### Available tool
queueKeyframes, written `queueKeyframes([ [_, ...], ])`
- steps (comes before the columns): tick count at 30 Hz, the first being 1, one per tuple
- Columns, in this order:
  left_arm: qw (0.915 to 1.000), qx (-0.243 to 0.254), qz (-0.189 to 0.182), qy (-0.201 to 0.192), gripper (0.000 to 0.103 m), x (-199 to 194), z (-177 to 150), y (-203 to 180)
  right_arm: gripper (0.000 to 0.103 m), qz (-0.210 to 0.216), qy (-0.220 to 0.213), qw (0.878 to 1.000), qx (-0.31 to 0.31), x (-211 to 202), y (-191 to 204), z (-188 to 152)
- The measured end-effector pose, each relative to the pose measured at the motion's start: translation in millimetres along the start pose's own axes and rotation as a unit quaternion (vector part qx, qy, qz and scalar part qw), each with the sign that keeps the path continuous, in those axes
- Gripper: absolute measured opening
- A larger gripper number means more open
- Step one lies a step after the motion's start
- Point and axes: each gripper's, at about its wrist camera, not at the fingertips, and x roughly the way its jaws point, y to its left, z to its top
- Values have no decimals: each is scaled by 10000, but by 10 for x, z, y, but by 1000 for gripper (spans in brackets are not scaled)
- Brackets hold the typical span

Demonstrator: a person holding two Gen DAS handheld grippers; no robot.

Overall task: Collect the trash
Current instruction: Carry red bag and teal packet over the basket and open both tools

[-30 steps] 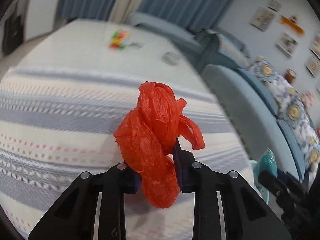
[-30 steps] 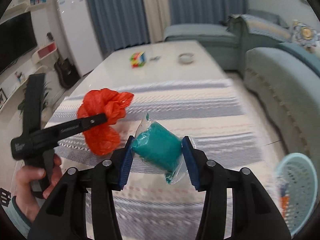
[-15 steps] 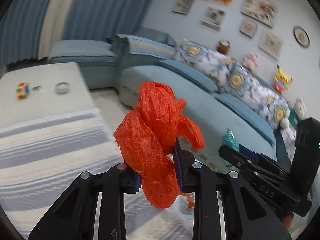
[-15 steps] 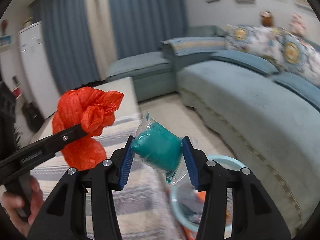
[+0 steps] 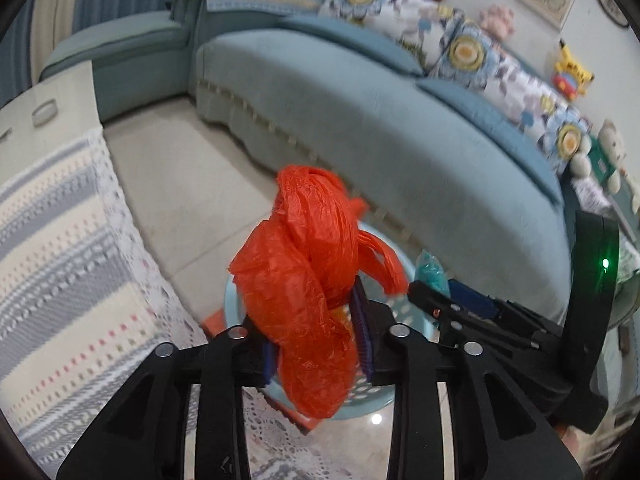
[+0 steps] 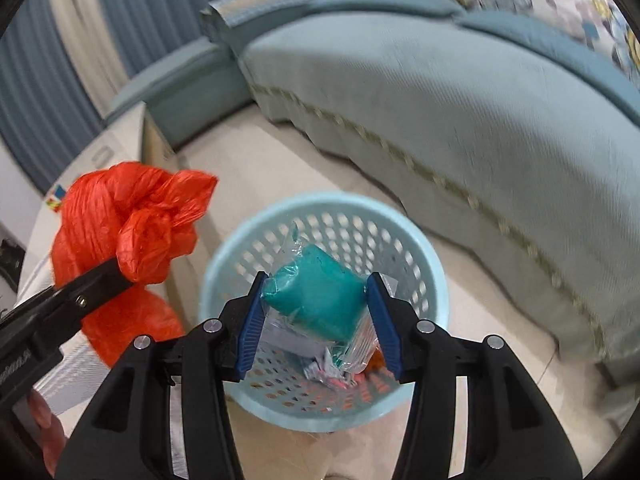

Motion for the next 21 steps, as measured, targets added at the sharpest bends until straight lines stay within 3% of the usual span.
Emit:
queueKeyframes([
  [1, 10000, -22, -6, 24, 38, 60, -30, 28, 48, 9, 55, 10000, 45, 44, -18, -11],
  [2, 10000, -42, -14, 38, 52, 77, -30, 50, 50, 31, 131, 9998, 118, 101, -47, -27],
  [4, 10000, -66, 44, -3, 63, 104, -49, 77, 51, 37, 154, 9996, 213, 157, -70, -28],
  [12, 9996, 2, -58, -276, 63, -229, -16, 20, 63, 87, -119, 9996, 239, -194, -79, -66],
  [21, 9926, 82, -146, -1206, 66, -1397, -160, -322, 64, 211, -1123, 9931, -281, -1443, 297, -194],
])
